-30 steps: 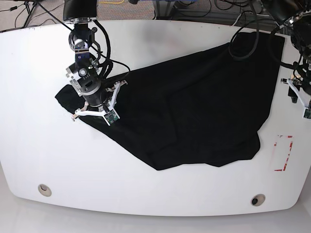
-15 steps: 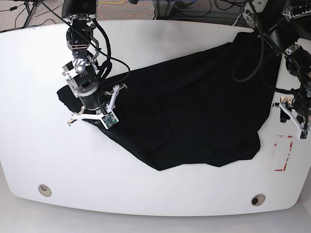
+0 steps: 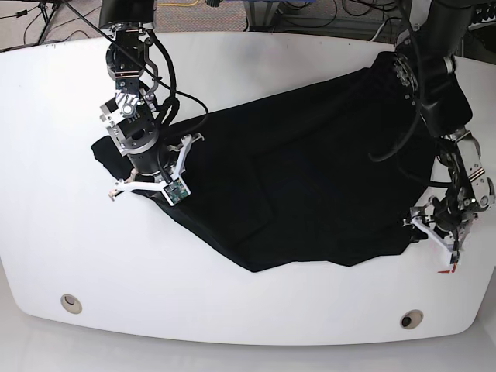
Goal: Layout the t-shirt on the table in an organized manner, then fold the t-shirt properly
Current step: 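Lower the left gripper onto the shirt's opposite corner and grasp it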
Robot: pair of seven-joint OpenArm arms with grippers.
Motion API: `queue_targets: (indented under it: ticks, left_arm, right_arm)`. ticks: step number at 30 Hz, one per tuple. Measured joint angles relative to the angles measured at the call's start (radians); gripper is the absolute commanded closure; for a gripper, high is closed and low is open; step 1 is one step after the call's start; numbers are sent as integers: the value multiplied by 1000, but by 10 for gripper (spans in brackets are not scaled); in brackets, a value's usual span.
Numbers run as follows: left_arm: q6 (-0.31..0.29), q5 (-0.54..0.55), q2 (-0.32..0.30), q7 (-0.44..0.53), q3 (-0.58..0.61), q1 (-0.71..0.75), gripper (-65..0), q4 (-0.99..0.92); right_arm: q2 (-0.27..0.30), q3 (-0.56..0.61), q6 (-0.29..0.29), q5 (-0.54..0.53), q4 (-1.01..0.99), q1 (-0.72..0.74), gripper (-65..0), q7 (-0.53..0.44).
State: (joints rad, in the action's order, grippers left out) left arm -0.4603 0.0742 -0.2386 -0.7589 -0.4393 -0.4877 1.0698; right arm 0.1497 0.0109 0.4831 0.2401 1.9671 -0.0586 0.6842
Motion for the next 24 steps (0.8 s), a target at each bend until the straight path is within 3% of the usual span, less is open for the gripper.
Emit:
queue_targets:
  ticks: [9, 14, 24]
  left_arm:
    - [129, -5, -32, 201, 39, -138, -494, -357]
    - [139, -5, -55, 261, 119, -180, -494, -492]
    - [136, -2, -45, 333, 124, -190, -494, -607]
  right_arm:
    - [0, 0, 0, 0, 0, 0, 0, 0]
    - [0, 0, 0, 0, 0, 0, 0, 1]
    - [0, -1, 0, 0, 0, 0, 0, 0]
